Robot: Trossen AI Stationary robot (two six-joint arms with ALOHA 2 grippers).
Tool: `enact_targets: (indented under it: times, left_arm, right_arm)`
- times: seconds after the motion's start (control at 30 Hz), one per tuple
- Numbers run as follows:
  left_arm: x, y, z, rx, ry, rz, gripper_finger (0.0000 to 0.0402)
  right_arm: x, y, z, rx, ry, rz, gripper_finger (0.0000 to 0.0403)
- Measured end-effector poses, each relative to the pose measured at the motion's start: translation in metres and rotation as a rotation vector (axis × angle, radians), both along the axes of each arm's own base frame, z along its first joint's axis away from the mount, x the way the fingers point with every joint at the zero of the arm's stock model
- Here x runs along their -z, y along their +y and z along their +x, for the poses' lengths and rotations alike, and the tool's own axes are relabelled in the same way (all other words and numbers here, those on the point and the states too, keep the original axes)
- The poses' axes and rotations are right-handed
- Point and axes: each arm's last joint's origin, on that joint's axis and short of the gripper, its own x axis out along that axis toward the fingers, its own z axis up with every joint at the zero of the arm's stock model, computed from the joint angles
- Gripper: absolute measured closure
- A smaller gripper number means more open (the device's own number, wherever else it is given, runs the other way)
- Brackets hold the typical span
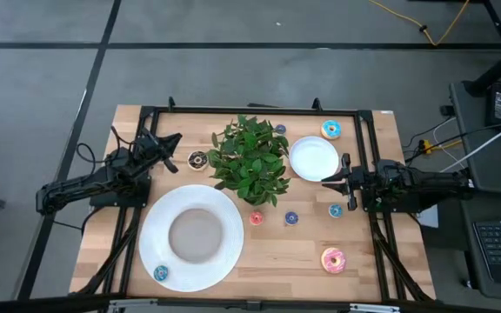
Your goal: Pick & Place donuts
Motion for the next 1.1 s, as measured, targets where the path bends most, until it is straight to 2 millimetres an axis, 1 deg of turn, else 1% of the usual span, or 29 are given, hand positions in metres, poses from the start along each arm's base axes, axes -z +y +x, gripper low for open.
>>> enact_targets:
  times: [0.23, 0.57, 0.93, 1.1]
  left_arm:
    - [0.0, 0.0, 0.0, 0.0, 0.0, 0.0, 0.0379]
    - [0.0, 0.0, 0.0, 0.002, -0.006, -0.007, 0.0373]
    - [0.0, 0.0, 0.0, 0.005, -0.023, -0.026, 0.0382]
    - [0.0, -0.0002, 0.0002, 0.015, -0.024, -0.026, 0.0378]
  right_arm:
    - [0.0, 0.0, 0.0, 0.0, 0.0, 0.0, 0.034]
    - [0.0, 0.0, 0.0, 0.0, 0.0, 0.0, 0.034]
    - [0.0, 0.0, 0.0, 0.0, 0.0, 0.0, 0.034]
    - [0.0, 0.0, 0.0, 0.0, 0.0, 0.0, 0.034]
